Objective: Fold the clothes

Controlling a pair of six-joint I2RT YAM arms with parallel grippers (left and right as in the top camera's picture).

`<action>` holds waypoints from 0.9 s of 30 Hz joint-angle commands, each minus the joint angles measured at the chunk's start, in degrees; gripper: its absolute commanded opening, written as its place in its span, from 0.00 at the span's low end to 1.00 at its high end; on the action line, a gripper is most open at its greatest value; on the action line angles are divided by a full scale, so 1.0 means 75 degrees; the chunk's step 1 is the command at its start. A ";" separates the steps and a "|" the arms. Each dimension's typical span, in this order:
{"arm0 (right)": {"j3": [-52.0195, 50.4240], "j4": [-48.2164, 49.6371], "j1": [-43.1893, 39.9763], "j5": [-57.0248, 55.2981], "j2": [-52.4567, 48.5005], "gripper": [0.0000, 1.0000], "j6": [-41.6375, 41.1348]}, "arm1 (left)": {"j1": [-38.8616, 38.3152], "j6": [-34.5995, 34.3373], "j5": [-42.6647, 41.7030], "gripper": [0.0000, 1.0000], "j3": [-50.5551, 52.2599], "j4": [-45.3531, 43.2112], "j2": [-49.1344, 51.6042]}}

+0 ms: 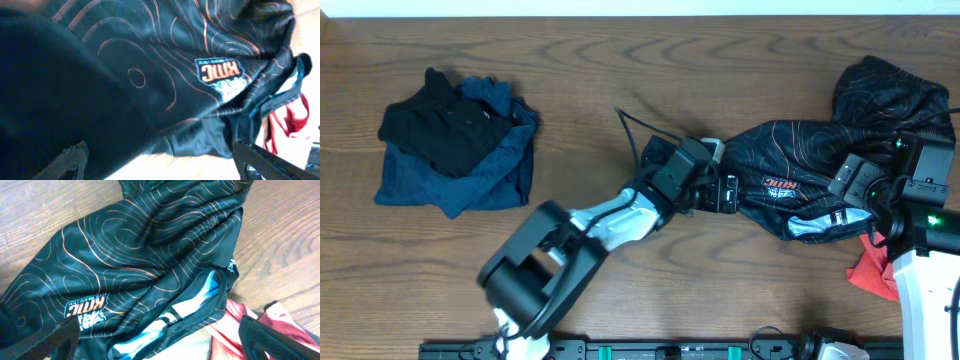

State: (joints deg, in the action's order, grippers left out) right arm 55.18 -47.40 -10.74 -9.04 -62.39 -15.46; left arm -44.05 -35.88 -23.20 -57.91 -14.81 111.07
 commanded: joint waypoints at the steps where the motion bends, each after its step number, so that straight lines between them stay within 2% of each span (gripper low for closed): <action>1: 0.0070 -0.0026 -0.0061 -0.0082 0.0064 0.99 0.0015 | -0.0096 -0.0460 0.0015 0.89 -0.0099 -0.0289 0.0376; 3: 0.0070 -0.0026 -0.0061 -0.0082 0.0064 0.99 0.0015 | -0.0160 -0.0460 0.0017 0.77 -0.0099 -0.0600 0.0551; 9: 0.0070 -0.0082 -0.0061 -0.0079 0.0064 0.99 0.0015 | -0.0239 -0.0455 0.1011 0.06 -0.0099 -0.1043 0.0667; 16: 0.0070 -0.0140 -0.0061 -0.0082 0.0064 0.99 0.0015 | -0.0020 -0.0332 0.1105 0.06 -0.0125 -0.0947 0.0446; 19: 0.0070 -0.0140 -0.0061 -0.0085 0.0064 0.99 0.0015 | 0.0189 0.0382 0.1180 0.06 -0.0128 -0.0603 -0.0076; 22: 0.0070 -0.0140 -0.0061 -0.0082 0.0064 0.99 0.0015 | 0.0615 0.1072 0.1801 0.06 -0.0198 -0.0009 -0.0941; 27: 0.0070 -0.0140 -0.0061 -0.0082 0.0061 0.99 0.0015 | 0.1979 0.2471 0.3016 0.06 -0.0755 0.0425 -0.2480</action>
State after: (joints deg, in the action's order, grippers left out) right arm 55.18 -48.40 -10.74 -9.06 -62.39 -15.46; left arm -35.79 -26.72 -10.02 -59.22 -11.57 99.04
